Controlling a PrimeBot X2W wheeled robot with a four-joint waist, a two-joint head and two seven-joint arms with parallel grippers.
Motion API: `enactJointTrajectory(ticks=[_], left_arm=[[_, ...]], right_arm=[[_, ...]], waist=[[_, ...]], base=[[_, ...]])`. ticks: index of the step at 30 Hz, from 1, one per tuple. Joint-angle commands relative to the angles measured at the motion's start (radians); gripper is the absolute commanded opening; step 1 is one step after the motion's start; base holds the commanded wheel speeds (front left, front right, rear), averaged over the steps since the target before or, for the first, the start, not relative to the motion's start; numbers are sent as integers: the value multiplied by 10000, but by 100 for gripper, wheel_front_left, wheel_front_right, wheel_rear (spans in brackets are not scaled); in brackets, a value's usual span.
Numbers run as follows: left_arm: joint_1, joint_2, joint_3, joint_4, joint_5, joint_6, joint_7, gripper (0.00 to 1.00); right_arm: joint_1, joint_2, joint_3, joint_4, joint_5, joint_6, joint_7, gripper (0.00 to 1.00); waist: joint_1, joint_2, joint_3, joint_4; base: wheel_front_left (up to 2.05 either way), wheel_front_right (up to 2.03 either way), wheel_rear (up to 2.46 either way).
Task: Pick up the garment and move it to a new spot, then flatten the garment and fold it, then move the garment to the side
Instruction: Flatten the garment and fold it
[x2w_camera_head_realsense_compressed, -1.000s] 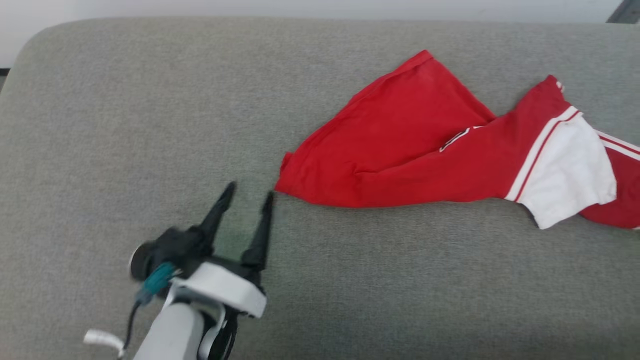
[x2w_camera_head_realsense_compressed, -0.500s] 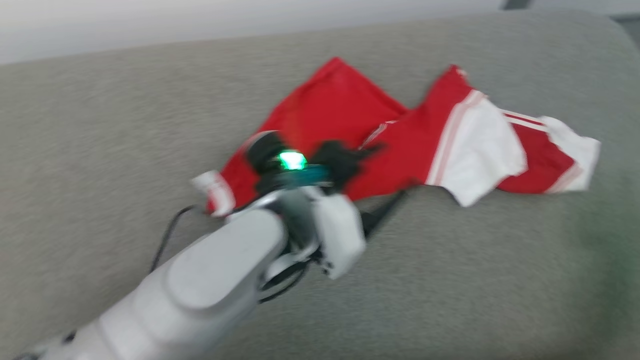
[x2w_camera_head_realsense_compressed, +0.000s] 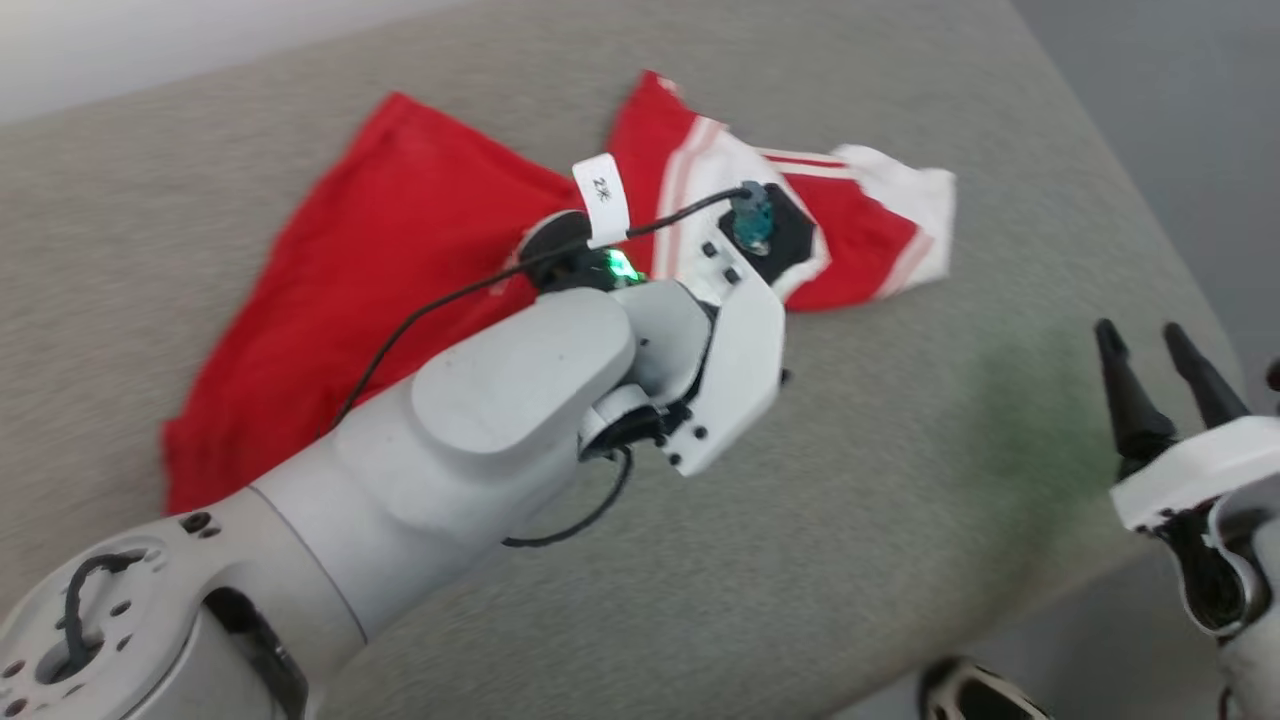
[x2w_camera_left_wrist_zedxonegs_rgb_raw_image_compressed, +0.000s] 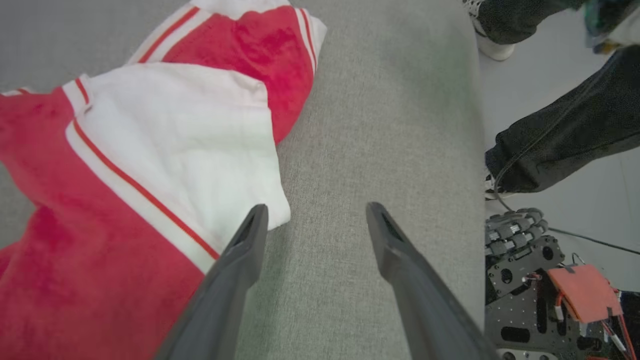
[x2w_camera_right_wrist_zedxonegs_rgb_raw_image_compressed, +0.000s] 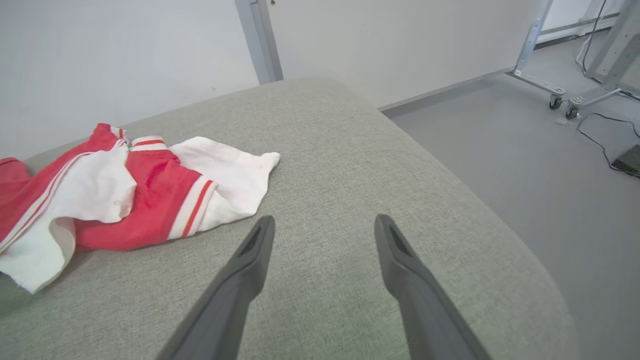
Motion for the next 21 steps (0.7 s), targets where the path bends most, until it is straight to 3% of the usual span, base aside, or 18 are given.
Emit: enactJointTrajectory(ticks=[1, 6, 14, 15, 16, 17, 19, 21], left_arm=[[-249, -27, -9, 441, 252, 25, 278, 100], [-297, -86, -9, 1421, 717, 25, 718, 100], [103, 182, -19, 1807, 1349, 25, 911, 100], [123, 208, -21, 1819, 1378, 25, 889, 87], [127, 211, -24, 1802, 1499, 25, 911, 51], [157, 190, -30, 1715, 1595, 25, 922, 41], [136, 208, -29, 1639, 1728, 24, 817, 0], [142, 169, -29, 1481, 1874, 24, 733, 0]], right_arm=[[-147, 185, 91, -26, -84, -2, -76, 100], [-283, 455, 244, 75, -55, -2, -151, 100], [-395, 582, 495, 179, 83, -2, -245, 100], [-437, 571, 511, 183, 97, -2, -252, 100], [-477, 552, 523, 183, 88, -2, -250, 100], [-505, 533, 541, 186, 86, -2, -257, 100], [-534, 506, 588, 184, 73, -2, -268, 100], [-596, 495, 646, 145, 44, -2, -270, 100]], waist=[[0, 0, 554, -800], [0, 0, 776, -1242], [0, 0, 947, -1448], [0, 0, 960, -1448], [0, 0, 971, -1447], [0, 0, 981, -1440], [0, 0, 986, -1405], [0, 0, 983, -1351]], base=[[0, 0, 0], [0, 0, 0], [0, 0, 0], [0, 0, 0], [0, 0, 0], [0, 0, 0], [0, 0, 0], [0, 0, 0]])
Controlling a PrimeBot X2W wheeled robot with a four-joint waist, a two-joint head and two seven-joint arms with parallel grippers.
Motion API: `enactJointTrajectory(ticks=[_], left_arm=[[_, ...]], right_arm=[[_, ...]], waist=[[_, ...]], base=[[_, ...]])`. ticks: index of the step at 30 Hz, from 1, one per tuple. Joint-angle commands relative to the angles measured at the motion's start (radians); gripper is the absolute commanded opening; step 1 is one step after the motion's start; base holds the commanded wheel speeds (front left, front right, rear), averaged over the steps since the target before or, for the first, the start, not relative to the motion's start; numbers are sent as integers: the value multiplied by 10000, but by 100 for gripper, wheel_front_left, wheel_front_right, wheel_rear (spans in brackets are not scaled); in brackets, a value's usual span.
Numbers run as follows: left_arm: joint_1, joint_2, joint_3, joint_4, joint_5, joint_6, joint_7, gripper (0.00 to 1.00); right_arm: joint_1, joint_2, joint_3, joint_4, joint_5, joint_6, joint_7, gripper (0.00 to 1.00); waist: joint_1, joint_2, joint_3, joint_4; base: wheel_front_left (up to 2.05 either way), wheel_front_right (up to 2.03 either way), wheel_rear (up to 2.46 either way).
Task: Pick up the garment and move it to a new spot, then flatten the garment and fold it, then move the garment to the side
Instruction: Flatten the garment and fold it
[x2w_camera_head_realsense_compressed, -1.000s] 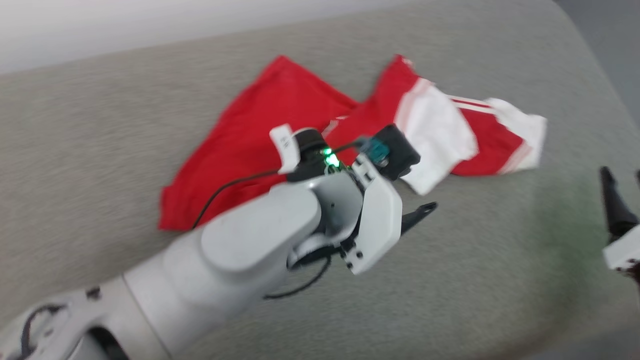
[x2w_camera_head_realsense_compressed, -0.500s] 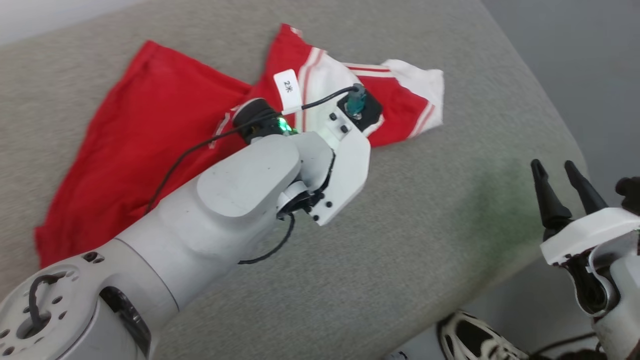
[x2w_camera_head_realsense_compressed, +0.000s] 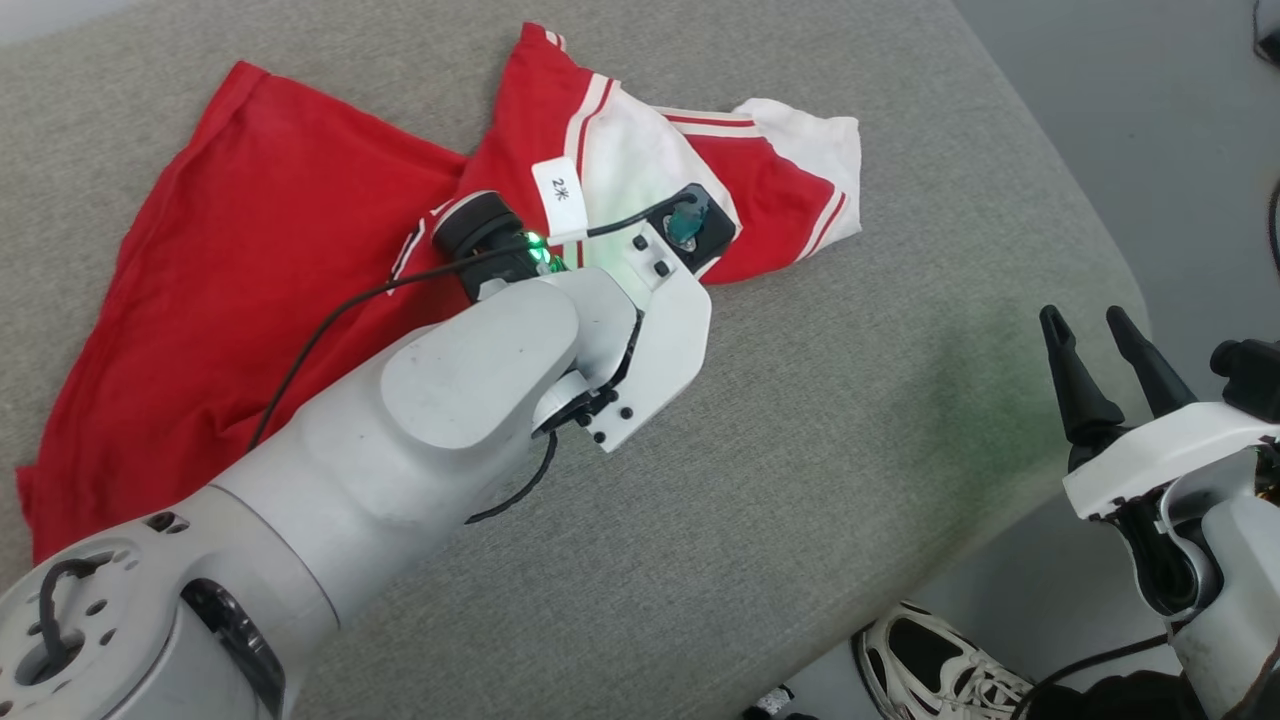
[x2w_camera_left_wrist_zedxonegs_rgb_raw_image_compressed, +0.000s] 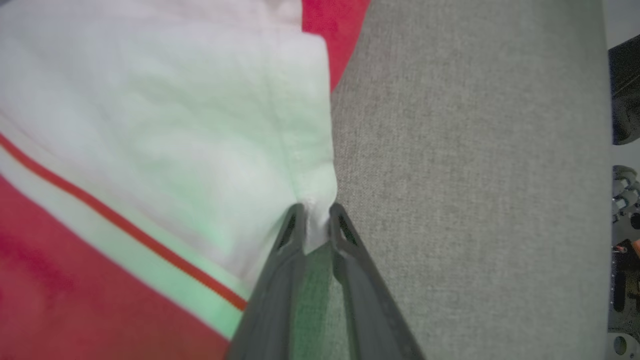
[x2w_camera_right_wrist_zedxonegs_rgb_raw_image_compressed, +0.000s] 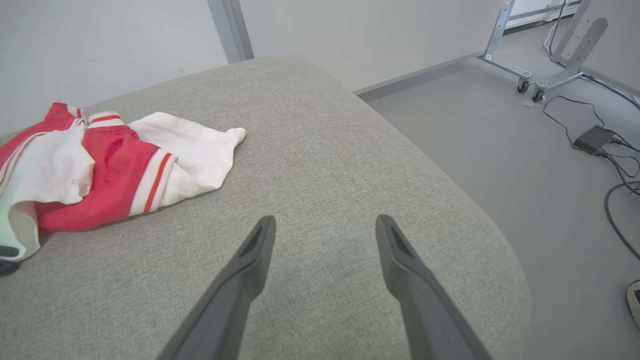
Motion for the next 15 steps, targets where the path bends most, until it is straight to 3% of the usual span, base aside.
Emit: enactJointTrajectory(ticks=[1, 5, 10, 15], left_arm=[[166, -3, -28, -77, -19, 24, -182, 0], [-136, -172, -17, -173, -154, 24, -513, 0], [-722, -245, -13, -843, -883, 24, -1379, 0], [-1006, 785, -18, -2299, -1095, 24, -1443, 0]], right_arm=[[-106, -15, 31, -68, -27, -2, -64, 100], [-53, -142, -38, -56, -5, -2, -69, 100], [270, -526, -339, -85, -66, -2, -23, 100], [528, -896, -672, -325, -213, -2, 214, 100]], waist=[[0, 0, -7, 98], [0, 0, -56, 393], [0, 0, -384, 1257], [0, 0, -851, 2384]], base=[[0, 0, 0], [0, 0, 0], [0, 0, 0], [0, 0, 0]])
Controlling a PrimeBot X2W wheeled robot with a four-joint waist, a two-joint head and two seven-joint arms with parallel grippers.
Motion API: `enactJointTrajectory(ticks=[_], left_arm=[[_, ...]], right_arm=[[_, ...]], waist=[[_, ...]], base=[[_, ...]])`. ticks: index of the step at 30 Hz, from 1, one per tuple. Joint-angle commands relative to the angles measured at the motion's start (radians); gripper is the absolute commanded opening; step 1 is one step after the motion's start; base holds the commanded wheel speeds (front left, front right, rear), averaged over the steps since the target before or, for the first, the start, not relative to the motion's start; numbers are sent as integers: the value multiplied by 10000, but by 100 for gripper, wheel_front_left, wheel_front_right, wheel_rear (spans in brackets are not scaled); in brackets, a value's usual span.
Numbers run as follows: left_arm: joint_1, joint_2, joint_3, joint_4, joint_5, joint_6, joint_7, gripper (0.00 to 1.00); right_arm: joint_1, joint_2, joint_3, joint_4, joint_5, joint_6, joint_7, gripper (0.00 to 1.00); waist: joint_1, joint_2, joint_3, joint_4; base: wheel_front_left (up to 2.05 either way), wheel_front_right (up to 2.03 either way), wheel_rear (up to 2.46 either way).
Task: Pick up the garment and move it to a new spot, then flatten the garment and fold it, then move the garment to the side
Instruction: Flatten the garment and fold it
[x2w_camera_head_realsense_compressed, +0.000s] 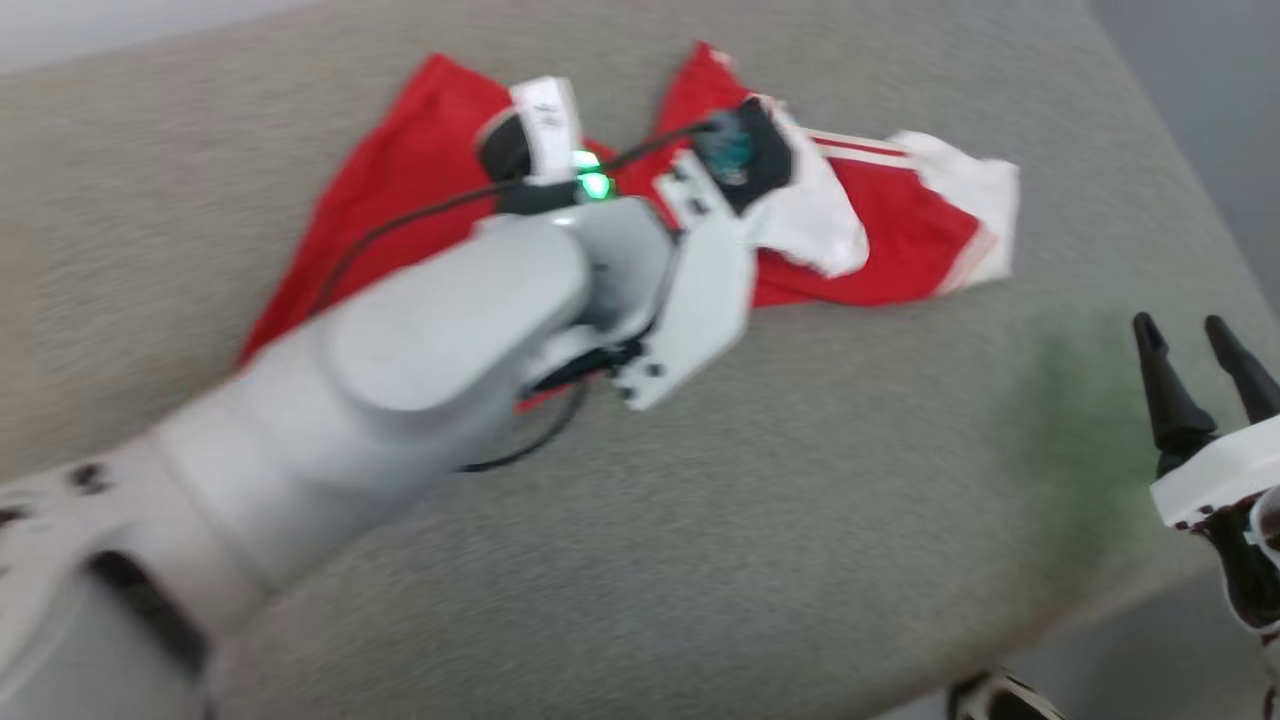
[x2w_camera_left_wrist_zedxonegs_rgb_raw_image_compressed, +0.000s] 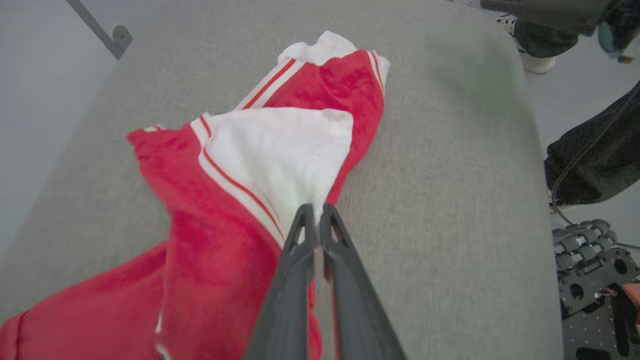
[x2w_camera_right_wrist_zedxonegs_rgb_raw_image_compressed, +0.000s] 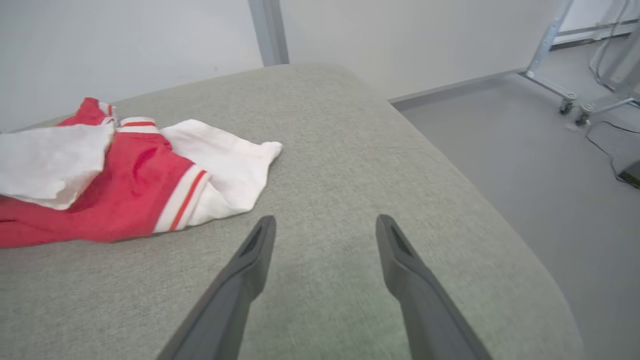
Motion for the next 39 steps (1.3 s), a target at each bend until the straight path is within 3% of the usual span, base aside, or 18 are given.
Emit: enactJointTrajectory(ticks=[1, 9, 14, 19, 23, 27, 31, 36, 37, 39], left_arm=[[-64, 352, 6, -275, -240, 24, -69, 0], [346, 3115, -1, -1885, -591, 24, -371, 0], [981, 4686, 6, -2560, -626, 24, -848, 0], [1670, 5900, 16, -1904, -849, 24, -1641, 0], [2321, 6142, 20, -584, -1532, 26, -2264, 0], [3026, 5975, 337, 1166, -2747, 53, -2513, 0], [3736, 5457, 779, 2814, -3989, 231, -2335, 0], [4165, 4971, 1282, 3900, -4811, 209, -2630, 0], [4195, 4856, 1399, 4075, -4973, 178, -2762, 20], [4205, 4664, 1636, 4375, -5245, 133, -3084, 48]], right_arm=[[138, -97, -99, -135, -108, -2, 95, 100], [546, -343, -570, -951, -445, -2, 811, 100], [871, -351, -977, -1486, -756, -2, 1288, 100], [1174, -225, -1383, -2002, -1051, -2, 1729, 100], [1407, -117, -1664, -2439, -1307, -2, 2100, 100], [1655, -55, -1976, -2828, -1528, -2, 2457, 100], [1854, 20, -2251, -3196, -1693, -2, 2763, 100], [2066, 91, -2494, -3512, -1848, -2, 3028, 100], [2096, 110, -2541, -3590, -1880, -2, 3074, 100], [2200, 140, -2637, -3753, -1978, -2, 3214, 100]], waist=[[0, -1, -479, 894], [0, -1, -959, 2478], [0, -1, -1094, 3057], [0, -1, -1175, 3324], [0, -1, -1204, 3343], [0, -1, -1199, 3229], [0, -1, -1182, 3047], [0, -1, -1202, 2945], [0, -1, -1207, 2943], [0, -1, -1252, 2949]], base=[[0, 0, 0], [0, 0, 0], [0, 0, 0], [0, 0, 0], [0, 0, 0], [0, 0, 0], [0, 0, 0], [0, 0, 0], [0, 0, 0], [0, 0, 0]])
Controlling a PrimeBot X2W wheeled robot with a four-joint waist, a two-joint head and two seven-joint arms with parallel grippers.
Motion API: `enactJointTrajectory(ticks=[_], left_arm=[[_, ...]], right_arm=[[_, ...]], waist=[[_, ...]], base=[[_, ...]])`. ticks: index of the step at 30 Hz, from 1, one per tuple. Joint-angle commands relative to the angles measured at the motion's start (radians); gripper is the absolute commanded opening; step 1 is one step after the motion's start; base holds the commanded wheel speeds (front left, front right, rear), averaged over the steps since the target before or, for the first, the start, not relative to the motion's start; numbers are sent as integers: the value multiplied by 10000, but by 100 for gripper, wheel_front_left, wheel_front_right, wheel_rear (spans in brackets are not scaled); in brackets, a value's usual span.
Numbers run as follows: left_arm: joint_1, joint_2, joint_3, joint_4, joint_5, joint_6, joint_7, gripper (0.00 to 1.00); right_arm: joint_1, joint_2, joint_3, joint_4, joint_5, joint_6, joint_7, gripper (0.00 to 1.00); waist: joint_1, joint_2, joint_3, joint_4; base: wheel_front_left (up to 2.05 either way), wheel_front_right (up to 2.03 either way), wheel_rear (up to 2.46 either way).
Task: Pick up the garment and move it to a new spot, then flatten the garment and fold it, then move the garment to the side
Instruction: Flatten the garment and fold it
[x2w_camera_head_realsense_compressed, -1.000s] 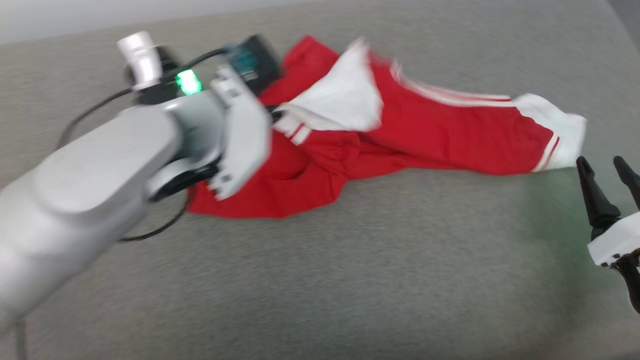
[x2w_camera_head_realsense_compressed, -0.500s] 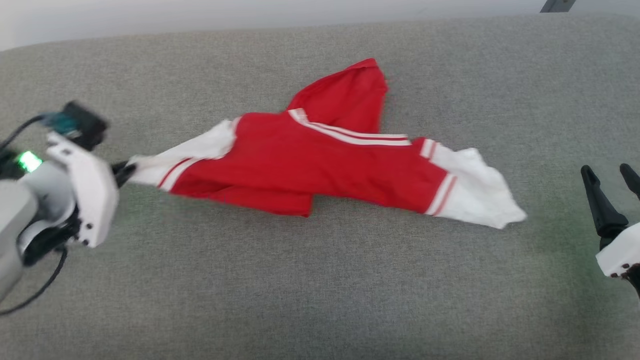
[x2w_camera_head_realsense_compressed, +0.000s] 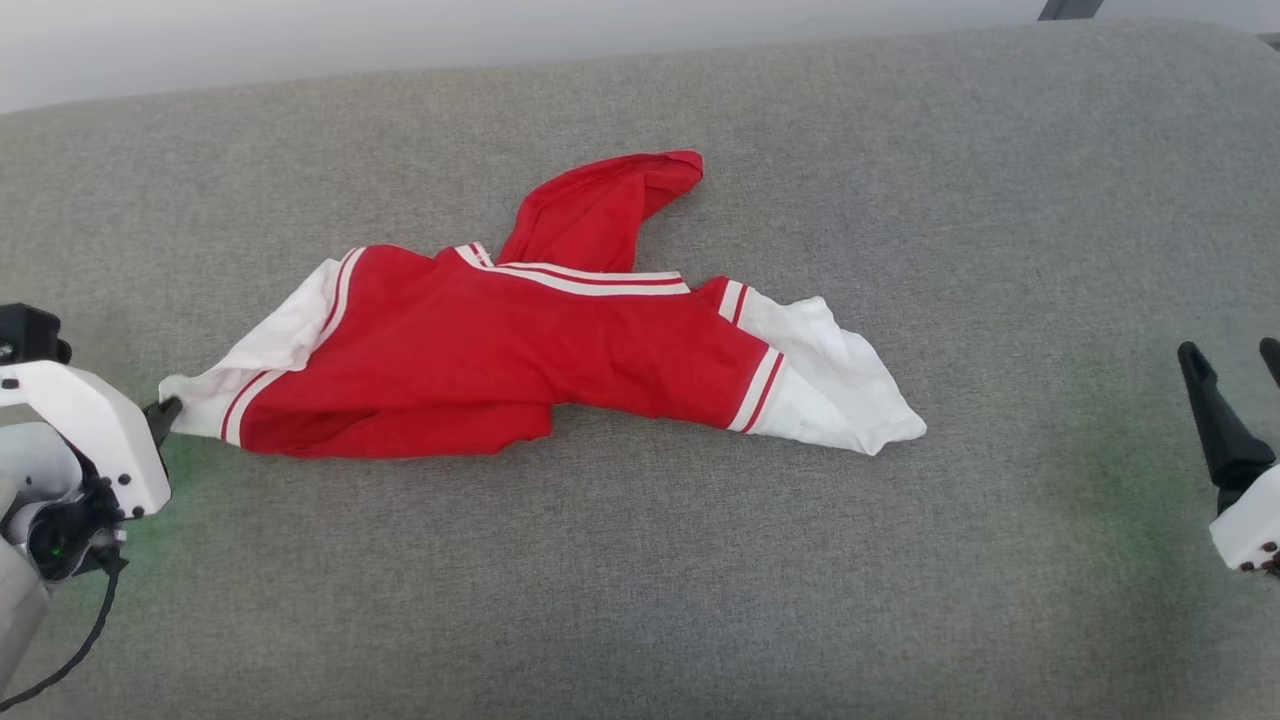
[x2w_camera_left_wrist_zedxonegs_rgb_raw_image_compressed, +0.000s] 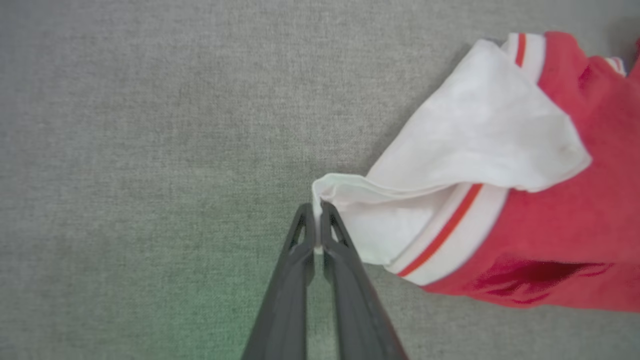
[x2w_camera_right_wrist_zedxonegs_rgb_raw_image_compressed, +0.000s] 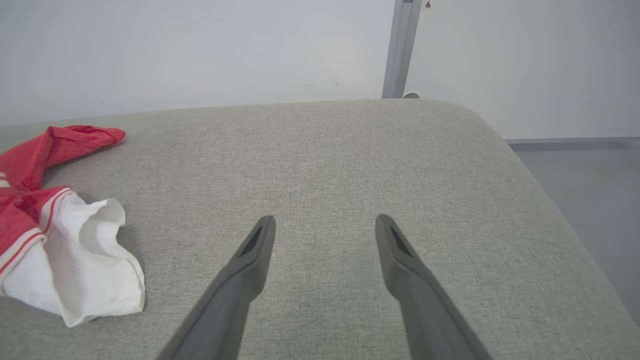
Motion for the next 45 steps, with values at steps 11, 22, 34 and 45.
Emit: enactJointTrajectory(ticks=[11, 22, 34, 45], left_arm=[[308, -424, 385, -292, 253, -141, -2509, 100], [2041, -934, 2595, -3543, 2512, 1355, -4095, 100], [6599, -3117, 6252, -8155, 7360, 2895, -4087, 100], [7027, -4292, 7229, -8432, 8879, 2169, -4087, 100]], right_arm=[[318, -275, 872, -870, -417, 1, 836, 100], [100, -2120, 3436, -2090, 191, 0, 2178, 100], [-673, -4170, 4953, -3271, 1628, 0, 3559, 100], [-1460, -4652, 6189, -3068, 2326, 0, 4256, 100]], waist=[[0, 0, -299, 695], [0, 0, -459, 1615], [0, 0, 211, 2660], [0, 0, 714, 3389]], base=[[0, 0, 0], [0, 0, 0], [0, 0, 0], [0, 0, 0]])
